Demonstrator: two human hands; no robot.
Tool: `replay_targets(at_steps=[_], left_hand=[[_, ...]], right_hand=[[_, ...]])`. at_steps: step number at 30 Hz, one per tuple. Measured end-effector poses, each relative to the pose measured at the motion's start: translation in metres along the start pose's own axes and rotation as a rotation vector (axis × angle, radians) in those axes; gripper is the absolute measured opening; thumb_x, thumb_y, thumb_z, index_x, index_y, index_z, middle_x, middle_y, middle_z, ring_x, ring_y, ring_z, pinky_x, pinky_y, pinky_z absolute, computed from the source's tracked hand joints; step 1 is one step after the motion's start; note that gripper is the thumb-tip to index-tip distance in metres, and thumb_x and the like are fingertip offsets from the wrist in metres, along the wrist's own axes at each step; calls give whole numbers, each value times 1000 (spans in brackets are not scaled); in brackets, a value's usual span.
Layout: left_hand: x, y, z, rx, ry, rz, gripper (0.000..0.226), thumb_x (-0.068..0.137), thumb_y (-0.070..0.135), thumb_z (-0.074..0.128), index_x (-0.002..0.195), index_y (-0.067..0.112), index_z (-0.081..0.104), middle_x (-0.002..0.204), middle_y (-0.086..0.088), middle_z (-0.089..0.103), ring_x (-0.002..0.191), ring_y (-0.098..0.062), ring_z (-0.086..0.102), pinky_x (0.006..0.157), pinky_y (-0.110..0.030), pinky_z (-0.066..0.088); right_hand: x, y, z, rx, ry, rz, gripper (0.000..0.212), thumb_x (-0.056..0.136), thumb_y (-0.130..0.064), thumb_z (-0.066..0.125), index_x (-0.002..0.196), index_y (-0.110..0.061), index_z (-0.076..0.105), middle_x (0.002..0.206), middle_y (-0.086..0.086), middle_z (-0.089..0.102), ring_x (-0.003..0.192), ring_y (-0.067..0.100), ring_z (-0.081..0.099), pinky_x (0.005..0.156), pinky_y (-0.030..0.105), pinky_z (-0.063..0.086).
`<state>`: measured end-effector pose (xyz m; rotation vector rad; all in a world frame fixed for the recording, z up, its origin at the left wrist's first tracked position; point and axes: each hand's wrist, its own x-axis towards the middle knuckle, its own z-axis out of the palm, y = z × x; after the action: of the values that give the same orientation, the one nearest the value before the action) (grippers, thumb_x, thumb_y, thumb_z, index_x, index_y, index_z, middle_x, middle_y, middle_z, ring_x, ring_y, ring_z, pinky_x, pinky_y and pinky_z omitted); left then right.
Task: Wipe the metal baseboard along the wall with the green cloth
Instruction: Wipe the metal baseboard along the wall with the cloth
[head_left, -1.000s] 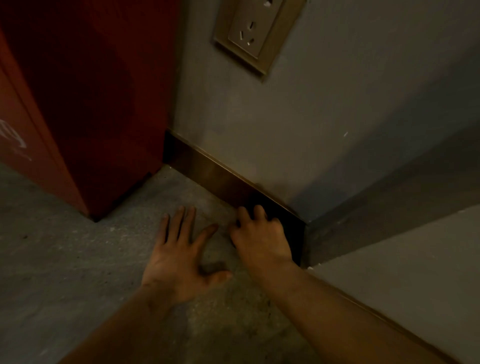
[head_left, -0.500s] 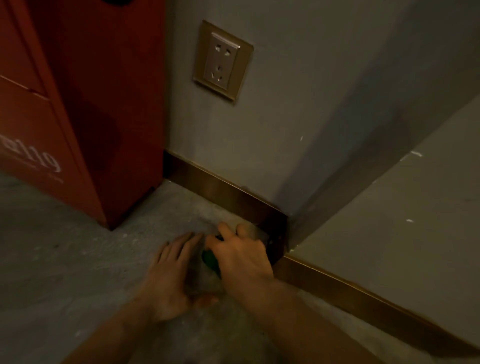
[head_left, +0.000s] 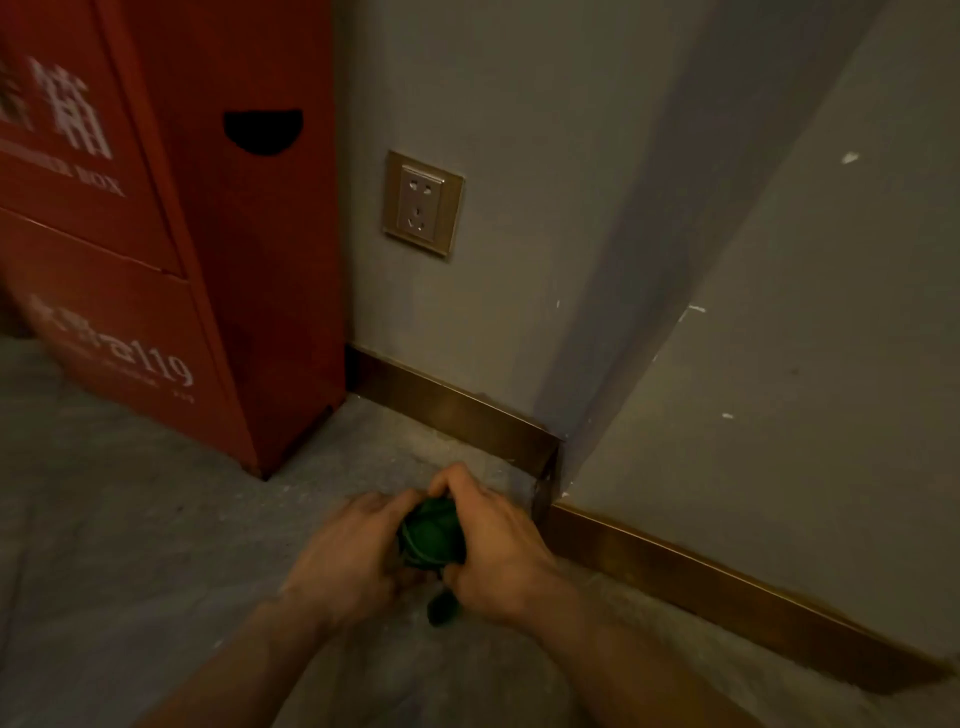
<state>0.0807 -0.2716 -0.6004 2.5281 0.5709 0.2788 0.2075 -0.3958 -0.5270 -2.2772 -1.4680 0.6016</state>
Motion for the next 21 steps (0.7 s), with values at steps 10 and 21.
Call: replay_targets(at_steps=[10,21], left_hand=[[-24,29,-42,189,50,62,24,85,38,63,107,41,53,98,18,60,94,-4,52,82,-27,34],[-48,51,-72,414,-7,121,27,85,42,60,111,40,54,102,15,63,97,-8,52,79,-27,27]], right_hand=[[-30,4,-17,-43,95,-111,57,74,2,73,100,-35,40,109,-9,56,94,12,58,78,36,56],[-55,9,-25,-297,139,-200,45,76,5,65,108,-20,45,110,4,60,98,26,58,73,36,45]])
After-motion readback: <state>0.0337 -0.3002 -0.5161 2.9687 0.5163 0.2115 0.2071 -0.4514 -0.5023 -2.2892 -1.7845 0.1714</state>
